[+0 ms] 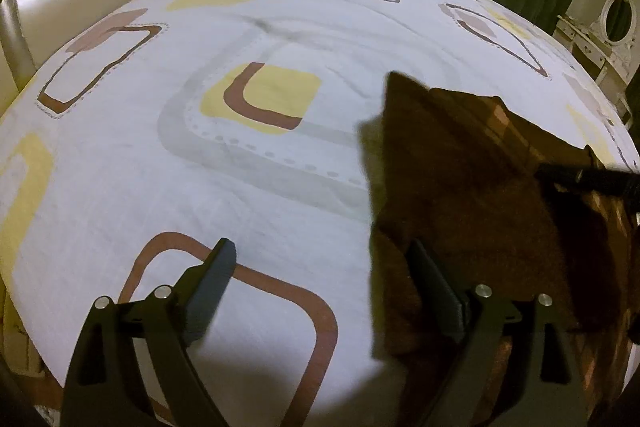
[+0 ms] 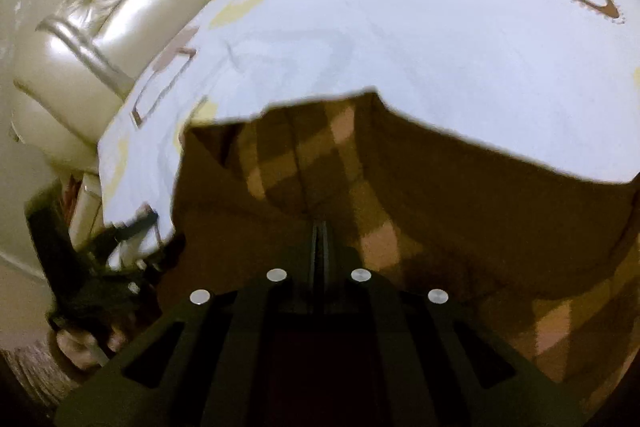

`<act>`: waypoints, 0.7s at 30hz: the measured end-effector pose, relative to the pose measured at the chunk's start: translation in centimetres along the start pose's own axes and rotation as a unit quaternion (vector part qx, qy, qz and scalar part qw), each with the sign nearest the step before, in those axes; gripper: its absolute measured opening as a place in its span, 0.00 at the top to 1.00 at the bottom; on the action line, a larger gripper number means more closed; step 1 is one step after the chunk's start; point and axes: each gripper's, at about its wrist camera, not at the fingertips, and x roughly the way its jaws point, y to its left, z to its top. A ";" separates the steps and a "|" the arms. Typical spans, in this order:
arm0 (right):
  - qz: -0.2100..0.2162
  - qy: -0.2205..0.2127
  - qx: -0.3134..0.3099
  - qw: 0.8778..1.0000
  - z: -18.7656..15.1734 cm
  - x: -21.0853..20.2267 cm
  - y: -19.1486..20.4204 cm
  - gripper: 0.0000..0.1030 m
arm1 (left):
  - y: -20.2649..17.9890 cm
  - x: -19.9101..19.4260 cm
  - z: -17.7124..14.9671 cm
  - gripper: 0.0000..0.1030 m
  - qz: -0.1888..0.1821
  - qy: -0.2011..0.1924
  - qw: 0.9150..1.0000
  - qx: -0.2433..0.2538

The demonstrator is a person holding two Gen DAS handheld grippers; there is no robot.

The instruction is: Fold small clothes

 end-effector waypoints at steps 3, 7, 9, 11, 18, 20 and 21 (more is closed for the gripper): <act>0.034 -0.024 0.004 0.999 1.9 -0.7 1.9 0.80 | 0.1 0.0 -0.1 0.14 -0.001 -0.003 1.000 0.001; 0.091 -0.008 -0.020 0.996 3.9 1.1 5.5 0.80 | 0.2 0.0 -0.1 0.14 -0.002 -0.006 1.000 -0.001; 0.144 0.024 -0.014 0.989 4.5 3.3 7.3 0.80 | 0.2 0.1 -0.1 0.14 -0.003 -0.007 1.000 -0.001; 0.159 0.045 -0.014 0.986 4.7 4.6 8.0 0.80 | 0.2 0.1 -0.2 0.14 -0.006 -0.008 1.000 -0.001; 0.071 0.072 0.018 0.995 5.0 9.4 7.0 0.88 | 0.2 0.1 -0.4 0.14 -0.007 -0.017 1.000 -0.002; 0.073 0.074 0.038 0.994 5.1 10.0 6.2 0.95 | 0.2 0.1 -0.5 0.13 -0.006 -0.020 1.000 -0.001; 0.076 0.069 0.049 0.994 5.4 10.0 5.8 0.96 | 0.1 0.2 -0.5 0.13 -0.005 -0.021 1.000 0.000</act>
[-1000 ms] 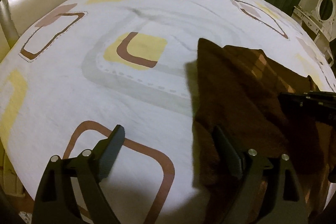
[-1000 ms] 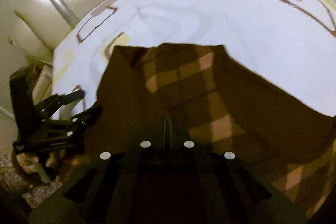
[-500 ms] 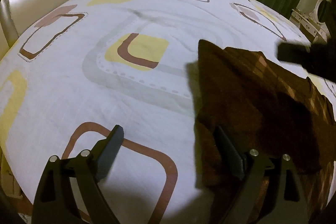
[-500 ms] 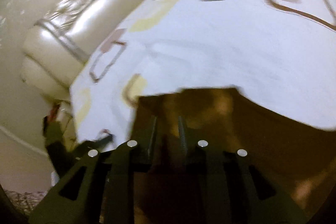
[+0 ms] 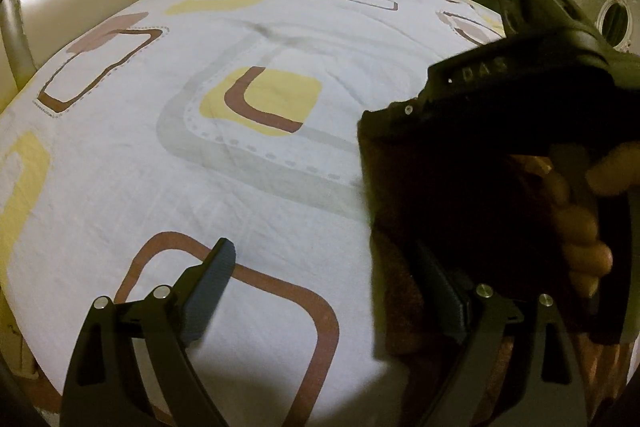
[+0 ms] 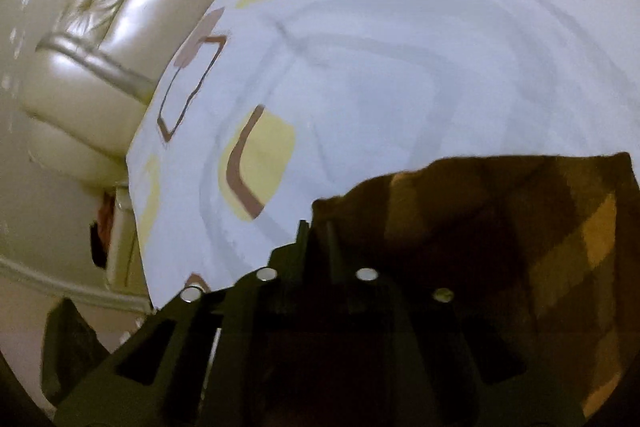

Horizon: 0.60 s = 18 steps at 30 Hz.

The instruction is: Fold small clothes

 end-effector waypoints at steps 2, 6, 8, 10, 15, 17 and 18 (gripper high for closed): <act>-0.002 -0.033 0.010 0.999 0.4 -1.2 0.0 0.91 | 0.0 0.0 0.0 0.12 -0.001 -0.002 1.000 0.000; 0.043 -0.115 0.043 0.992 -0.7 -6.2 -0.7 0.70 | 0.2 -0.1 -0.1 0.12 -0.007 -0.004 1.000 -0.001; 0.080 -0.162 0.072 0.981 -3.1 -10.5 -2.1 0.67 | 0.3 -0.1 -0.1 0.12 -0.012 -0.007 1.000 -0.002; 0.093 -0.194 0.092 0.972 -5.8 -14.3 -3.8 0.64 | 0.6 -0.3 -0.1 0.12 -0.022 -0.010 1.000 -0.007; 0.055 -0.296 0.164 0.939 -17.0 -27.0 -11.1 0.58 | 1.4 -1.5 -0.5 0.13 -0.031 -0.016 0.999 -0.028; 0.014 -0.340 0.196 0.920 -22.1 -32.0 -14.1 0.58 | 1.7 -1.9 -0.6 0.12 -0.022 -0.016 0.999 -0.034; -0.007 -0.365 0.220 0.904 -25.5 -34.9 -16.0 0.58 | 1.8 -2.3 -0.8 0.12 -0.014 -0.019 0.999 -0.037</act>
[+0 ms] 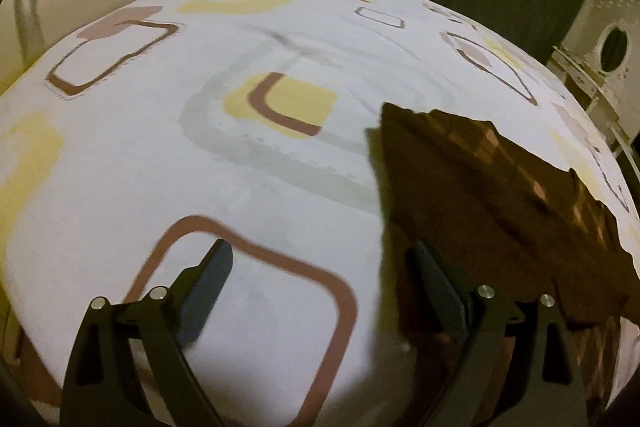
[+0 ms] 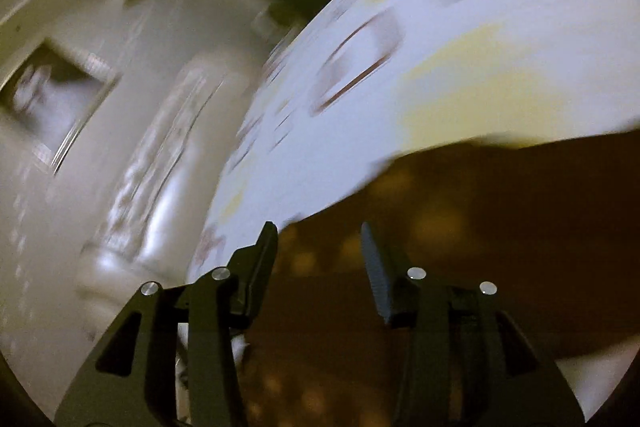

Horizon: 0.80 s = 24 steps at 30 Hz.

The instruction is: Fold small clothes

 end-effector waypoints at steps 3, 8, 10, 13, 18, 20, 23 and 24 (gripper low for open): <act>-0.061 -0.085 0.061 0.993 0.7 -9.9 -7.0 0.58 | 0.1 -1.0 -0.1 0.13 0.024 -0.011 1.000 0.011; -0.157 -0.223 0.185 0.944 -0.6 -24.3 -17.9 0.58 | 0.2 -3.2 -0.2 0.12 0.048 -0.019 0.998 0.022; -0.159 -0.260 0.235 0.923 -1.3 -27.5 -21.4 0.58 | 0.2 -3.9 -0.2 0.12 0.053 -0.018 0.998 0.025; -0.162 -0.287 0.290 0.898 -1.8 -30.0 -25.4 0.58 | 0.1 -4.7 -0.4 0.12 0.062 -0.012 0.998 0.027; -0.143 -0.288 0.321 0.891 -1.1 -29.5 -29.0 0.58 | -0.1 -5.8 -0.8 0.12 0.072 -0.011 0.997 0.023; -0.138 -0.301 0.324 0.886 -0.8 -29.1 -29.5 0.58 | -0.3 -5.9 -0.9 0.12 0.073 -0.006 0.997 0.022; -0.135 -0.305 0.322 0.886 0.4 -27.5 -29.7 0.58 | -0.6 -6.1 -1.0 0.12 0.078 -0.001 0.997 0.023; -0.141 -0.301 0.318 0.888 0.9 -27.2 -29.9 0.58 | -0.8 -6.2 -1.1 0.12 0.081 -0.002 0.996 0.025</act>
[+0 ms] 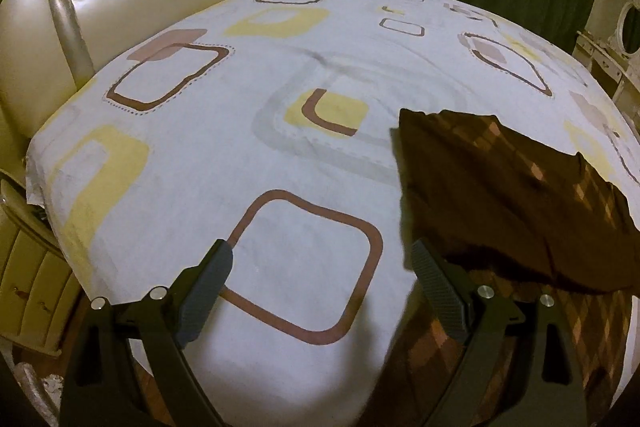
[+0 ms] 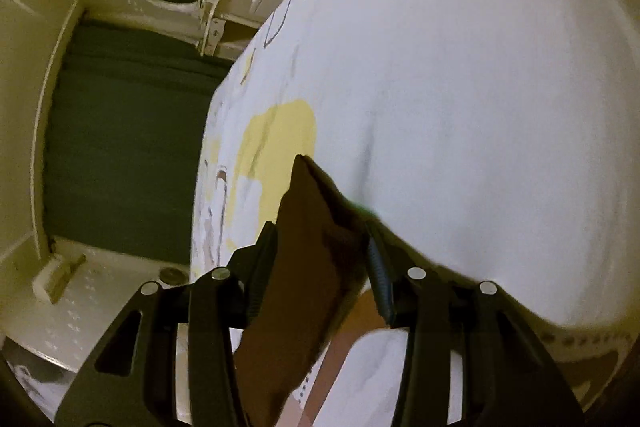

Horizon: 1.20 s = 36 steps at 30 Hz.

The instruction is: Fold small clothes

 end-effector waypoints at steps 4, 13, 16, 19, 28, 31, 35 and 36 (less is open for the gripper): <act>-0.020 0.006 -0.022 1.000 1.0 1.1 0.7 0.87 | -0.4 -0.3 0.1 0.12 -0.002 -0.001 1.000 0.000; 0.023 0.025 -0.038 0.999 0.1 -0.6 3.2 0.95 | -0.6 -0.6 -0.1 0.12 -0.012 0.004 1.000 0.006; 0.052 0.033 -0.063 0.996 -1.1 -1.4 6.8 0.95 | -0.3 -0.8 -0.2 0.12 -0.018 0.002 1.000 0.004; 0.085 0.050 -0.089 0.991 -3.1 -2.0 10.8 0.95 | -0.1 -0.8 -0.4 0.12 -0.022 0.006 1.000 0.006; 0.165 0.136 -0.220 0.952 -17.0 -0.9 24.1 0.95 | 0.3 -0.9 -1.0 0.13 -0.040 0.007 0.999 0.001; 0.175 0.173 -0.252 0.936 -22.9 0.6 26.6 0.95 | 0.6 -1.0 -1.0 0.13 -0.044 0.005 0.999 -0.001; 0.173 0.220 -0.294 0.914 -31.0 2.2 28.2 0.95 | 1.1 -0.9 -0.8 0.13 -0.052 0.007 0.999 -0.012; 0.172 0.236 -0.302 0.908 -33.3 3.1 28.5 0.95 | 1.2 -0.9 -0.8 0.12 -0.053 0.008 0.998 -0.014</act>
